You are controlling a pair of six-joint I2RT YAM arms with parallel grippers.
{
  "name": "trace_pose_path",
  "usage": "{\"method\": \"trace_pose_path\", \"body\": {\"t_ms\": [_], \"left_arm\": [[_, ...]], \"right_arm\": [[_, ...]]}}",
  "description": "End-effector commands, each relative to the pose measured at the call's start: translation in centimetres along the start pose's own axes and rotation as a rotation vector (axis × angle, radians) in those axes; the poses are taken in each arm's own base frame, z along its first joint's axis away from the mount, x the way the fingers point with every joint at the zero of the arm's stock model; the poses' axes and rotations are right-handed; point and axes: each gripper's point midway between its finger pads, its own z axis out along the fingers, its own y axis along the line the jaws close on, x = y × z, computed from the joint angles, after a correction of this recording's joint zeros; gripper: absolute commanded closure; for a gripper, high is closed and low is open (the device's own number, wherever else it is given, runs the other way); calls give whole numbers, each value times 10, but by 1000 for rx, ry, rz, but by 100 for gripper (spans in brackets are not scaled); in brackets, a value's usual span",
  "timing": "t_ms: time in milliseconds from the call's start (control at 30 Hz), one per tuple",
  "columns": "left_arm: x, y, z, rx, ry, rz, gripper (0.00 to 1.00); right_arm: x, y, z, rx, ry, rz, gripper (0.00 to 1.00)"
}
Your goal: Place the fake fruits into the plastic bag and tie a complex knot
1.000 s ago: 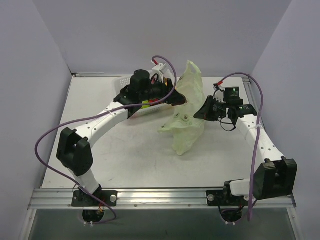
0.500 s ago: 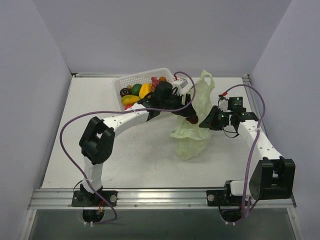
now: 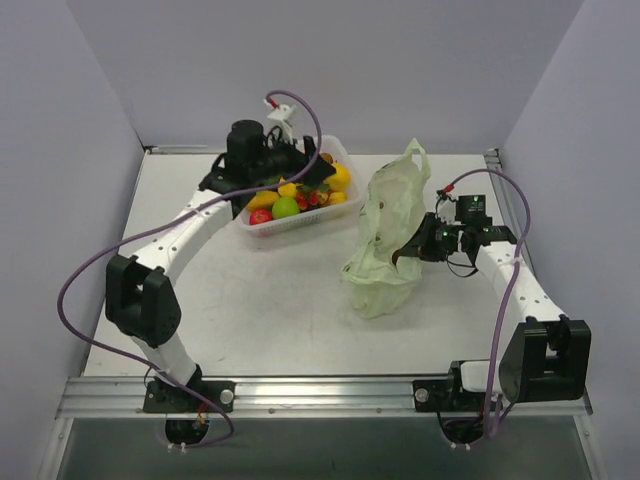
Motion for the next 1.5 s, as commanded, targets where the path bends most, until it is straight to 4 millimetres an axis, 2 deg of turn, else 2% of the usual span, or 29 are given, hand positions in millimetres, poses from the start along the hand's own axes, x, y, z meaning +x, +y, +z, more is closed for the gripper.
{"method": "trace_pose_path", "body": {"t_ms": [0, 33, 67, 133, 167, 267, 333, 367, 533, 567, 633, 667, 700, 767, 833, 867, 933, 967, 1067, 1133, 1167, 1367, 1467], "left_arm": [[0, 71, -18, -220, -7, 69, 11], [-1, 86, -19, -282, -10, 89, 11], [8, 102, -15, -316, 15, 93, 13], [8, 127, -17, -398, 36, 104, 14], [19, 141, -11, -420, 71, 96, 14], [25, 153, 0, -411, 95, 141, 11], [18, 148, 12, -355, 59, 157, 10], [22, 146, 21, -310, 64, 161, 9], [-1, 140, 54, -183, -54, 262, 5], [0, 143, 62, -164, -59, 270, 4], [-4, 136, 73, -89, -90, 320, 4], [1, 139, 79, -69, -92, 327, 4], [-5, 135, 83, -45, -114, 350, 4], [0, 140, 93, -31, -103, 367, 3], [-2, 138, 100, -12, -110, 417, 3], [5, 141, 105, -2, -96, 413, 3], [4, 139, 111, 33, -98, 447, 3], [14, 141, 116, 59, -80, 447, 2], [24, 149, 123, 68, -62, 474, 3], [28, 154, 126, 66, -44, 509, 3], [37, 161, 128, 61, -17, 521, 3], [47, 180, 136, 28, 54, 531, 2], [59, 185, 136, 28, 102, 540, 5]], "right_arm": [[-12, 6, -11, -4, -58, -52, 100], [-12, 6, -12, -3, -60, -55, 100], [-13, 6, -13, 1, -66, -61, 100], [-13, 5, -13, 5, -65, -64, 100], [-14, 5, -14, 11, -71, -70, 100], [-14, 3, -15, 23, -72, -83, 100], [-14, 1, -15, 32, -72, -89, 100], [-12, 0, -15, 36, -67, -88, 100], [-12, 0, -15, 35, -63, -94, 100], [-11, -1, -15, 34, -59, -91, 100], [-11, -1, -14, 34, -55, -92, 100], [-11, -1, -13, 35, -52, -90, 100], [-11, -1, -14, 35, -52, -91, 100], [-12, -1, -14, 37, -52, -98, 100], [-13, -1, -13, 38, -50, -96, 100], [-14, -1, -13, 37, -51, -96, 100], [-13, -1, -12, 39, -43, -89, 100], [-15, -1, -12, 37, -47, -90, 100], [-15, -2, -11, 41, -40, -86, 100], [-14, -2, -11, 43, -40, -85, 100], [-14, -3, -11, 44, -38, -86, 100], [-14, -2, -11, 40, -29, -85, 100], [-16, -1, -11, 41, -31, -87, 100]]}}
